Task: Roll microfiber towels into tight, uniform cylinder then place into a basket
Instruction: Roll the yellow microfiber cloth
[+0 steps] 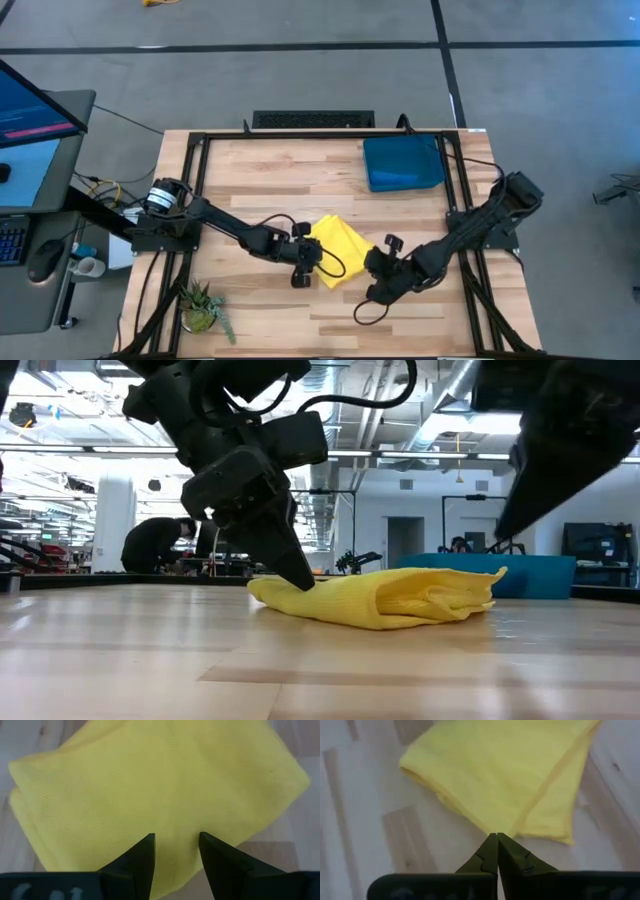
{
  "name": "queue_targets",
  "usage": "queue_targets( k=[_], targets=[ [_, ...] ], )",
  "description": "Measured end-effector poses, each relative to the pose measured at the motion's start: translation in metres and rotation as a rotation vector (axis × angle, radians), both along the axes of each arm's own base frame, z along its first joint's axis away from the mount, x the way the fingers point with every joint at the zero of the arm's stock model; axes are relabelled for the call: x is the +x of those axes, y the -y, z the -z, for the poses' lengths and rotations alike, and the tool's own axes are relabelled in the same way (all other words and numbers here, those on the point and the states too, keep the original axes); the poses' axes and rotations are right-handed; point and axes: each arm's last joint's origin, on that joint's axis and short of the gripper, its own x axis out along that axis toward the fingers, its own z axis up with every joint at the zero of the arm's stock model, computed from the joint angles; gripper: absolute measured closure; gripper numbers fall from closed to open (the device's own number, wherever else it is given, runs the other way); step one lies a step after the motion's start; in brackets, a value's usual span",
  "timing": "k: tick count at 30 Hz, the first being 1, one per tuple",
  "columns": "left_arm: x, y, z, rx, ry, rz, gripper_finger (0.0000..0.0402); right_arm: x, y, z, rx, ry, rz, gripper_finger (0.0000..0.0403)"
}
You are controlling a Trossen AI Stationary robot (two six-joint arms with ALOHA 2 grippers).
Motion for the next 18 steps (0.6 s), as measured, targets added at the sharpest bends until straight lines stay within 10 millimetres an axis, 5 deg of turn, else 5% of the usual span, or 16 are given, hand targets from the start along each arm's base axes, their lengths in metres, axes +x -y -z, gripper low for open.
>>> queue_targets(
  k=[13, 18],
  targets=[
    [0.000, 0.000, 0.000, -0.027, -0.007, 0.000, 0.0255, -0.033, 0.040, -0.035, -0.040, -0.120, 0.145, 0.0381],
    [-0.001, 0.001, 0.000, -0.033, -0.008, -0.006, 0.0255, -0.035, 0.049, -0.019, 0.140, -0.045, 0.126, 0.0381]
  ],
)
